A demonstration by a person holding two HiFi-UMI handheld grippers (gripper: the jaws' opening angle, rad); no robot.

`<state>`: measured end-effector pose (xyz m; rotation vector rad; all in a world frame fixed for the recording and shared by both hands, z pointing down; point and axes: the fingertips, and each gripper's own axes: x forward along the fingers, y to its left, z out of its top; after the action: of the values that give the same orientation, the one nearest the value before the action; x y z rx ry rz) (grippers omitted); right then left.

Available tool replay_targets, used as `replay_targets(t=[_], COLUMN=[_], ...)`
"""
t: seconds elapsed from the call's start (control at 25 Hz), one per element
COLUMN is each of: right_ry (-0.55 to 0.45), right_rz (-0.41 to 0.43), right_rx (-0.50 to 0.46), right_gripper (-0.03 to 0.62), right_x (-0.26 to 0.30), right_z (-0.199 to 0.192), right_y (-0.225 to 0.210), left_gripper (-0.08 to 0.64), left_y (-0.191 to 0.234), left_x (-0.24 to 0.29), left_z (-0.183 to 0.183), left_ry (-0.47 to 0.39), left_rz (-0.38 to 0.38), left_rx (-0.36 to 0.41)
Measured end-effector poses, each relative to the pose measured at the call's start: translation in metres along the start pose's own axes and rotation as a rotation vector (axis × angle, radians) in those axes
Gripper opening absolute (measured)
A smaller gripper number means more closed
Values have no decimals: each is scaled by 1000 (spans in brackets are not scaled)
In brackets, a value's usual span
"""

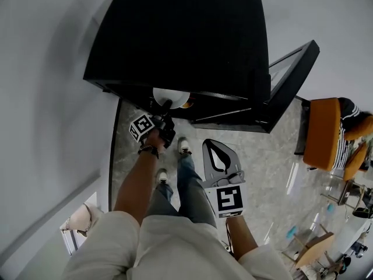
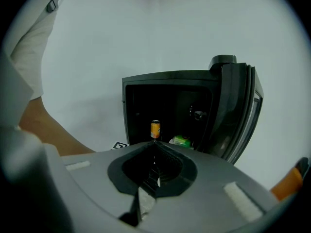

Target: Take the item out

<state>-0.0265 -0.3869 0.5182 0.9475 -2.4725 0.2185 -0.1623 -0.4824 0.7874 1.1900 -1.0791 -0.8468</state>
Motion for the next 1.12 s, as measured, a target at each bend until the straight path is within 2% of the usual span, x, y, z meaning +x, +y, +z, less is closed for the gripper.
replay_targets(t=[0.2, 0.44, 0.88, 1.12], right_ry=[-17, 20, 11, -1], right_rz=[5, -9, -22, -34], right_rx=[-26, 14, 21, 19], right_gripper=[6, 6, 6, 6], right_x=[3, 1, -6, -16], right_z=[-1, -8, -11, -10], right_y=[-1, -4, -4, -3], left_gripper=[155, 38, 20, 20], left_y=[0, -6, -6, -8], left_x=[7, 11, -1, -17], left_z=[7, 9, -1, -11], left_ry=[2, -12, 3, 44], left_rz=[1, -49, -77, -46], left_rx=[-13, -67, -91, -82])
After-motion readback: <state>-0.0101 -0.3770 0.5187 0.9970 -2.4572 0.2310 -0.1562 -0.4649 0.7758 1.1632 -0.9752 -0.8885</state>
